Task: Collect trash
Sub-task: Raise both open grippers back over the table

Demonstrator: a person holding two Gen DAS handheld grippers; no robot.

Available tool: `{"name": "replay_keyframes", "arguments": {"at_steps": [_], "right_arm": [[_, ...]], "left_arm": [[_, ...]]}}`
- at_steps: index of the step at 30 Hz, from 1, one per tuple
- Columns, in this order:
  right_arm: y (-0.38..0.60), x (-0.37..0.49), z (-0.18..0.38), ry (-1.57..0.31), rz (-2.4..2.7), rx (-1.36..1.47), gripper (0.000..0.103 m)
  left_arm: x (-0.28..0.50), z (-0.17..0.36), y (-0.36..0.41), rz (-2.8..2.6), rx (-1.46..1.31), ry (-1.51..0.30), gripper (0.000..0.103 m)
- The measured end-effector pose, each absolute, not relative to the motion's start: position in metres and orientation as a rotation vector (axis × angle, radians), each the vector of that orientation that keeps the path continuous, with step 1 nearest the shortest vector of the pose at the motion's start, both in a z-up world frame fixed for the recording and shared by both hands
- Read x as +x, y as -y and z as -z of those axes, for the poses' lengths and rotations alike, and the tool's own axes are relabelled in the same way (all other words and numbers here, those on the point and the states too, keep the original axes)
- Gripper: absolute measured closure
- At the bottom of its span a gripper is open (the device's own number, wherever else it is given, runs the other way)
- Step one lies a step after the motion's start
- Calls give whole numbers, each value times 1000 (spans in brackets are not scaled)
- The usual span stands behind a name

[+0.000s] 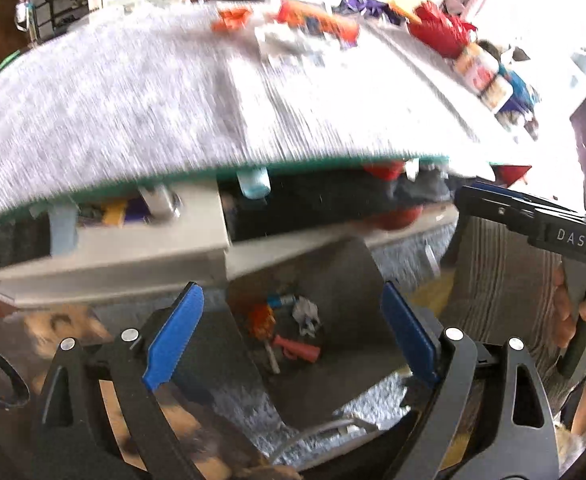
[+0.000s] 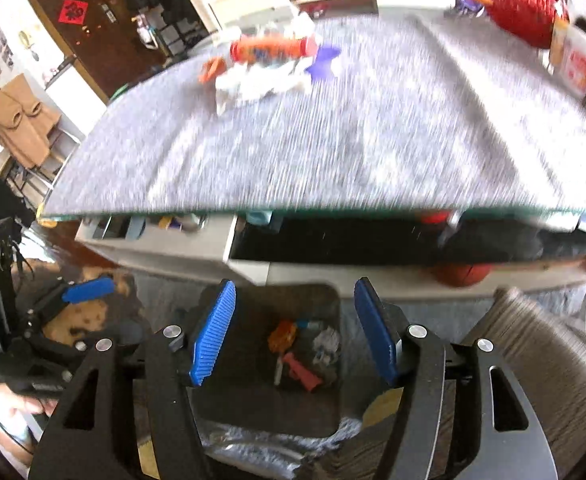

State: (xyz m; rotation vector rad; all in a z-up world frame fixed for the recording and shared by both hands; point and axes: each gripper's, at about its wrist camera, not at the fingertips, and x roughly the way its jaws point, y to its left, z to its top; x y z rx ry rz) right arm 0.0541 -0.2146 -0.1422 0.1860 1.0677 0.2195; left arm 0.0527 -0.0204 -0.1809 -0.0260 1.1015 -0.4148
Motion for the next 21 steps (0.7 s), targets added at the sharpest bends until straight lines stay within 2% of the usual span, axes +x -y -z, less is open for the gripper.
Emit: {"name": "replay_keyframes", "arguments": {"at_steps": [9, 21], "right_arm": [[228, 105, 113, -993, -197, 148, 40], [215, 181, 120, -982, -257, 141, 40]], "left_arm": [[113, 146, 6, 357, -13, -1032, 18], [199, 137, 18, 345, -16, -1030, 18]]}}
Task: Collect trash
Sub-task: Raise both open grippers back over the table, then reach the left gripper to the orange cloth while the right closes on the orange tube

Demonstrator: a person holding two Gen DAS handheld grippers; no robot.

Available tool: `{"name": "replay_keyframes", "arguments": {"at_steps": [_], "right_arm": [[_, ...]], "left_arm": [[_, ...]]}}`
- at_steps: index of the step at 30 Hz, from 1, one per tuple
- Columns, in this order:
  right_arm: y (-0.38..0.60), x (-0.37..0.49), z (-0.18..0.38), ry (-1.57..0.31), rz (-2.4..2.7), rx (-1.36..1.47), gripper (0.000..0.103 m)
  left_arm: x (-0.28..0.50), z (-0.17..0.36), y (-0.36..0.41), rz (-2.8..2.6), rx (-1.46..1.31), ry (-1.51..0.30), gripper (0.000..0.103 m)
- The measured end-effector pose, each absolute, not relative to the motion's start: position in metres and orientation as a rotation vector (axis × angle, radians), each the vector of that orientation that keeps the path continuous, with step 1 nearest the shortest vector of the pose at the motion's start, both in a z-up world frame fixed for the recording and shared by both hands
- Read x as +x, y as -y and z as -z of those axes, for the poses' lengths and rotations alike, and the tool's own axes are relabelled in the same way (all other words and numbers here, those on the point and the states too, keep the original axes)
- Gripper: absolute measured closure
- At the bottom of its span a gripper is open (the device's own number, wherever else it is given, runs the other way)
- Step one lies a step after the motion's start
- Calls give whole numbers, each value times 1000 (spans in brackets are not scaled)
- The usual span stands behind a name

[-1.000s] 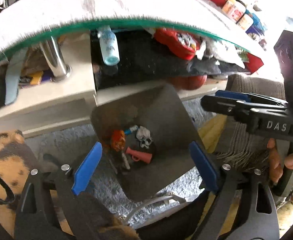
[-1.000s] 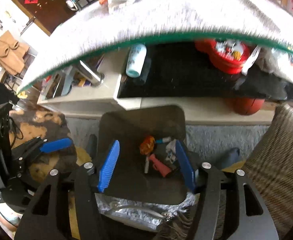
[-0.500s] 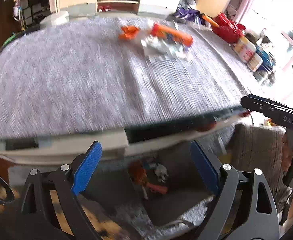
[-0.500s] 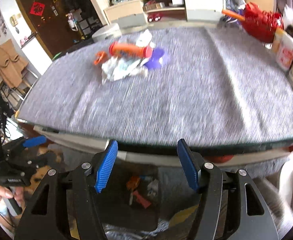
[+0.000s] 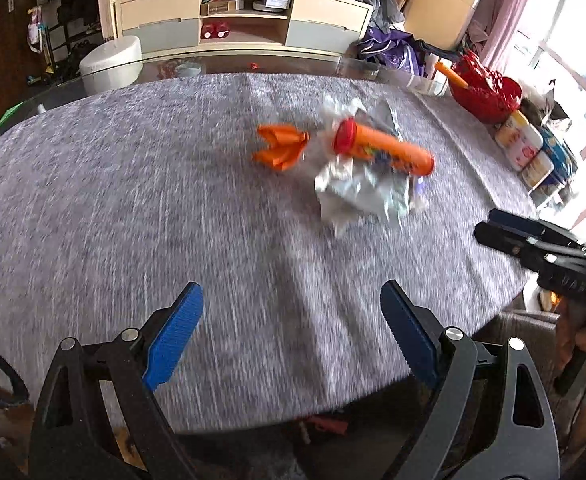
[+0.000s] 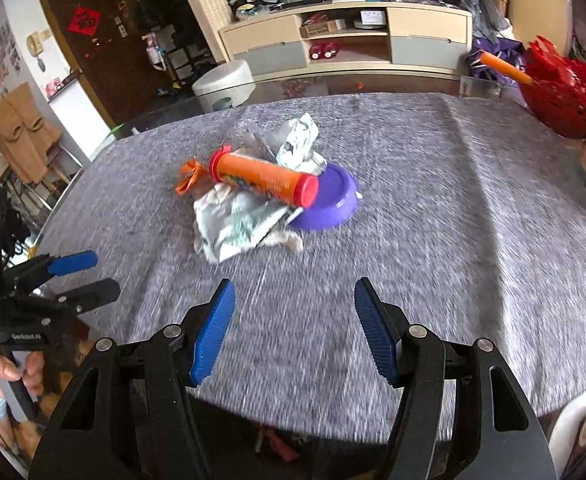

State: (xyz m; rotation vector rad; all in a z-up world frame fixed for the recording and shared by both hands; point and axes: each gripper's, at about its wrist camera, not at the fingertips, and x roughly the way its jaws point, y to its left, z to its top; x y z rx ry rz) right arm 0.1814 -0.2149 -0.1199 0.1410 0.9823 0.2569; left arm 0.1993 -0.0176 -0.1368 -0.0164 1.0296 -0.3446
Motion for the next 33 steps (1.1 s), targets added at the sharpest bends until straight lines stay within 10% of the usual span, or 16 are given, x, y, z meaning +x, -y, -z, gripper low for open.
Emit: {"name": "replay_keyframes", "arguments": {"at_steps": [28, 33], "right_arm": [[177, 267, 131, -963, -426, -42, 41], [175, 263, 132, -972, -445, -54, 56]], "left_arm": [[321, 158, 44, 389, 2, -1084, 53], [322, 161, 48, 418, 18, -1082, 59]]}}
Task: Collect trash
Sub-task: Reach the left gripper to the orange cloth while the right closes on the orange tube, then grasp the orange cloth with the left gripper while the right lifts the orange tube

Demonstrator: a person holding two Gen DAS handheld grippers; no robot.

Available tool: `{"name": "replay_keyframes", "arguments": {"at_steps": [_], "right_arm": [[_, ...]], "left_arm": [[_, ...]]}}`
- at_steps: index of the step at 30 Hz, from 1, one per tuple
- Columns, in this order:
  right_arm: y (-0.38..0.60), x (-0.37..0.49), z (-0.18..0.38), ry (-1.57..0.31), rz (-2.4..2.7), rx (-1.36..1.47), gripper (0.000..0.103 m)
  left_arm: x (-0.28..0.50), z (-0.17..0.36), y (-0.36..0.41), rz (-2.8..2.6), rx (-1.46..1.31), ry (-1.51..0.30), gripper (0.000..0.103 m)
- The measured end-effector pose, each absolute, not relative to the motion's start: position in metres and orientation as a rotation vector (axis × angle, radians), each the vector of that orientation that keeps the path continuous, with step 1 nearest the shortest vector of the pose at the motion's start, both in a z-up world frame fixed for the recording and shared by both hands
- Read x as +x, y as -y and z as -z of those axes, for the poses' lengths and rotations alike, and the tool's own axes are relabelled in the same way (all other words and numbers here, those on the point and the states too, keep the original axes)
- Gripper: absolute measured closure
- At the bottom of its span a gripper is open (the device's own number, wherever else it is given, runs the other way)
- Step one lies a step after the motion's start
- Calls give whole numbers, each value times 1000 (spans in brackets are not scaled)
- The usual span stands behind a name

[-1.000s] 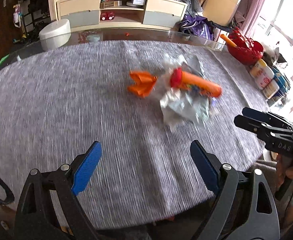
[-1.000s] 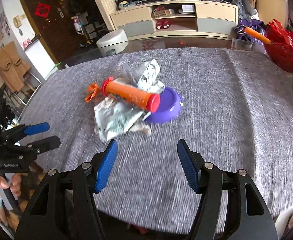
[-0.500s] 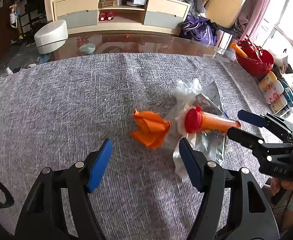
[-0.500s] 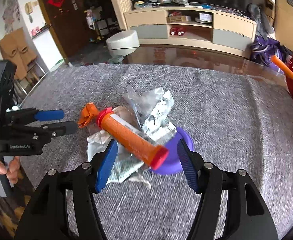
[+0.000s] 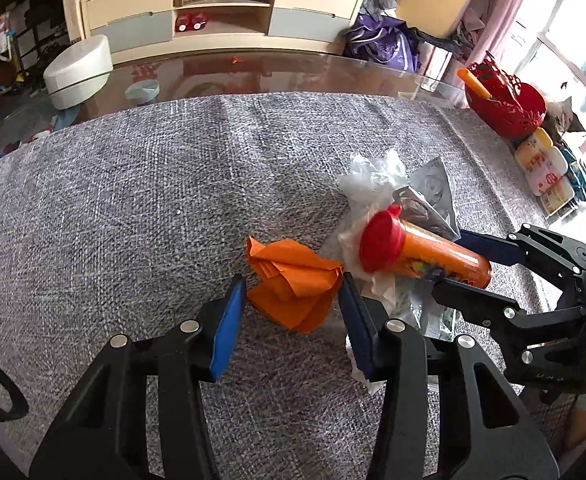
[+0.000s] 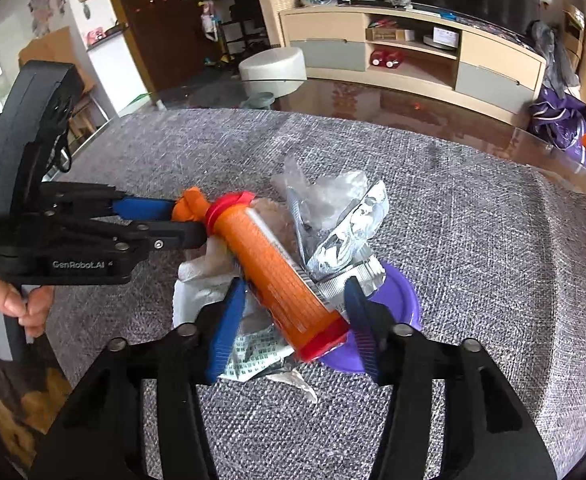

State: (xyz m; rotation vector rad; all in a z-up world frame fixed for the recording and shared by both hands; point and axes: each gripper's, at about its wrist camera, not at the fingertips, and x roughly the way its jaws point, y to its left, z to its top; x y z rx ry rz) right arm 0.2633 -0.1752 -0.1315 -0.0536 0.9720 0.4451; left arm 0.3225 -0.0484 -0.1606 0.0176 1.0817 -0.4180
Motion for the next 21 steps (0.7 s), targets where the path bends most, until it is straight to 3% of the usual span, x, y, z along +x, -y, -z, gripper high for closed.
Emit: {"name": "replay_keyframes", "arguments": {"at_steps": [5, 7, 10, 16, 18, 21], "right_arm": [[172, 255, 131, -977, -462, -58, 68], [169, 251, 133, -983, -466, -62, 70], [167, 245, 132, -975, -457, -56, 71], [165, 224, 118, -946, -462, -41, 73], [166, 220, 115, -940, -462, -41, 73], [166, 209, 110, -932, -462, -25, 74]], "left_arm": [[317, 165, 49, 429, 30, -1091, 62], [314, 170, 53, 430, 51, -1106, 59], [311, 168, 53, 428, 46, -1095, 62], [299, 154, 42, 429, 18, -1052, 79], [293, 150, 40, 440, 10, -1046, 91], [285, 149, 42, 456, 16, -1044, 96]]}}
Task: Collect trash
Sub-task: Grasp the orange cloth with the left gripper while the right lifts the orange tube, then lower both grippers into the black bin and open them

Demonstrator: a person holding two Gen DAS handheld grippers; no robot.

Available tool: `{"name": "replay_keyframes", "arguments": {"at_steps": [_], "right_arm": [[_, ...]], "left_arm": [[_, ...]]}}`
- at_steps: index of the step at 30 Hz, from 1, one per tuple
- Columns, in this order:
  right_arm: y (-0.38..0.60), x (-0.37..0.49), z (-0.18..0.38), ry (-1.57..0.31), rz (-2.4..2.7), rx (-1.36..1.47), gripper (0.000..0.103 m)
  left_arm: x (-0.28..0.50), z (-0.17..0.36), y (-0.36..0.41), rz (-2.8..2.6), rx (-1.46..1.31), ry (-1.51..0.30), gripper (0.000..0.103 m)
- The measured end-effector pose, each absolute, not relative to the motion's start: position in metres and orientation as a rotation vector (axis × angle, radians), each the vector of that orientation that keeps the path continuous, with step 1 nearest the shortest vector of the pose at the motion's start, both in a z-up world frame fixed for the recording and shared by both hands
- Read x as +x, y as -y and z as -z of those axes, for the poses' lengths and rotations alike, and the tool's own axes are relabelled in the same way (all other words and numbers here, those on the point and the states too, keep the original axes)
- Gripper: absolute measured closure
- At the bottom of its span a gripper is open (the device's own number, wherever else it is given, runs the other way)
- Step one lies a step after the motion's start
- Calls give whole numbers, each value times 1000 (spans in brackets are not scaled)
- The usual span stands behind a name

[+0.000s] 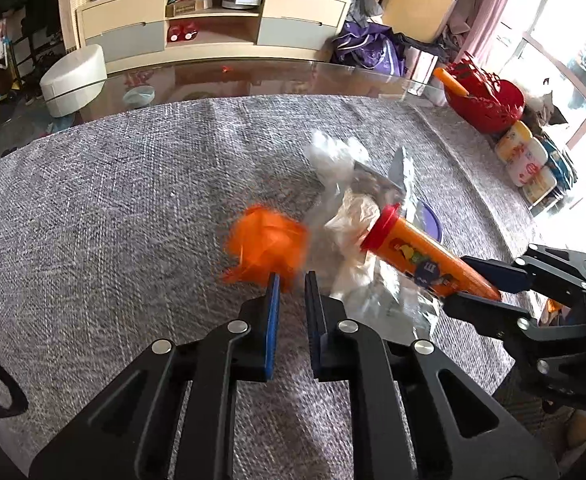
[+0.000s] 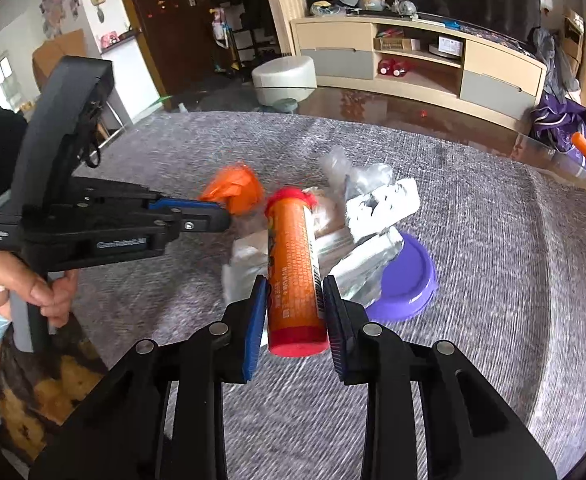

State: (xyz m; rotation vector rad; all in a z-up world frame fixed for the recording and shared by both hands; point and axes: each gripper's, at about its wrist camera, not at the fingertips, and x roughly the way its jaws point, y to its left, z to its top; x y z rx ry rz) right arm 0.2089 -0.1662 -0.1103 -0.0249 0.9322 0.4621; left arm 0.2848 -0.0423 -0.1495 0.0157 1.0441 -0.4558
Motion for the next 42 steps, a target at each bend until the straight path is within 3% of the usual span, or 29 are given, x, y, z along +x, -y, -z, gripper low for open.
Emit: {"name": "replay_keyframes", "arguments": {"at_steps": [7, 12, 16, 26, 29, 34, 42], "right_arm": [[177, 179, 104, -920, -431, 29, 74], [187, 171, 103, -905, -413, 63, 74], [192, 172, 106, -904, -416, 94, 74], [198, 179, 115, -923, -420, 122, 74], [198, 179, 117, -927, -420, 122, 74], [198, 173, 111, -914, -412, 120, 74], [193, 148, 90, -878, -406, 100, 74]], "left_arm": [[278, 154, 48, 430, 33, -1045, 95], [277, 137, 41, 396, 36, -973, 65], [290, 131, 36, 348, 50, -940, 52], [319, 162, 43, 356, 60, -1018, 51], [318, 162, 42, 396, 40, -1019, 69], [308, 154, 40, 390, 57, -1001, 76], [261, 118, 19, 365, 27, -925, 78]]}}
